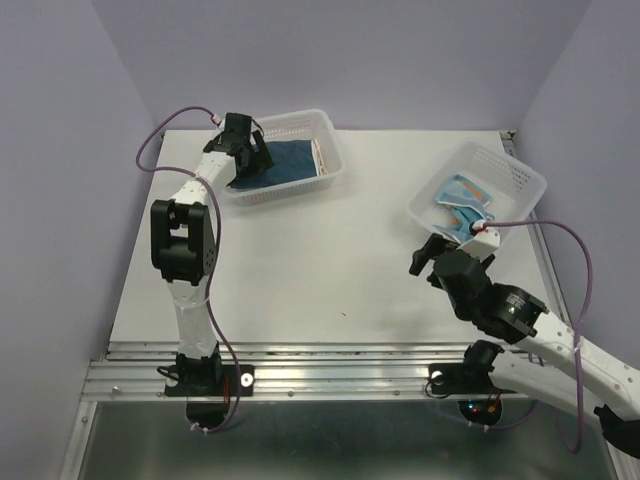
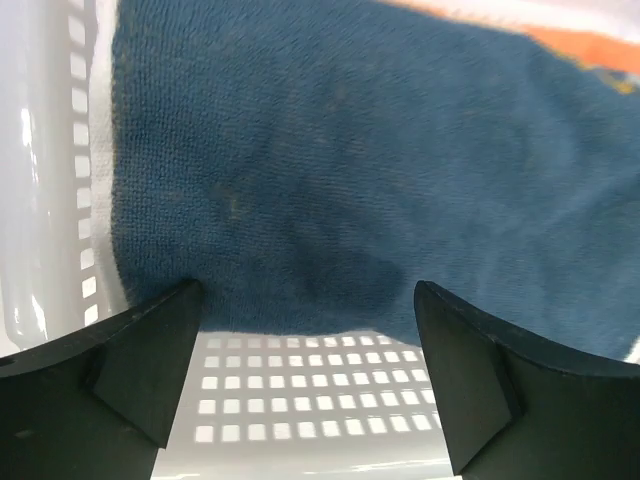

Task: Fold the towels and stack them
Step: Grab crumpled towel

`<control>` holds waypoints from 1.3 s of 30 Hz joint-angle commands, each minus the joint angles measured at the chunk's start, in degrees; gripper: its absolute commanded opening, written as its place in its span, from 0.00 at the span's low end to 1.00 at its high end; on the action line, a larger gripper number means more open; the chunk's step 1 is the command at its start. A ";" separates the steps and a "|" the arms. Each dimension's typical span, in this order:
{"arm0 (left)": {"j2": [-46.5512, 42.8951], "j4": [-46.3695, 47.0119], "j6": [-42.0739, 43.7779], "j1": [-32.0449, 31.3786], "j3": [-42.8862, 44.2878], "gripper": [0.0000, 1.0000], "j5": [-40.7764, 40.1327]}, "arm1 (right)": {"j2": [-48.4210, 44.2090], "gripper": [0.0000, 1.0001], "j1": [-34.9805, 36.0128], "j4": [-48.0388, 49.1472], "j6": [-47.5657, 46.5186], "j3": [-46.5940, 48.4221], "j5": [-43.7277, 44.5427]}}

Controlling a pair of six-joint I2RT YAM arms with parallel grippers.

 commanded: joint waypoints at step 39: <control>-61.18 18.13 -8.08 -11.05 -46.21 0.99 2.02 | 41.70 0.02 -36.05 5.30 -11.93 17.51 -11.66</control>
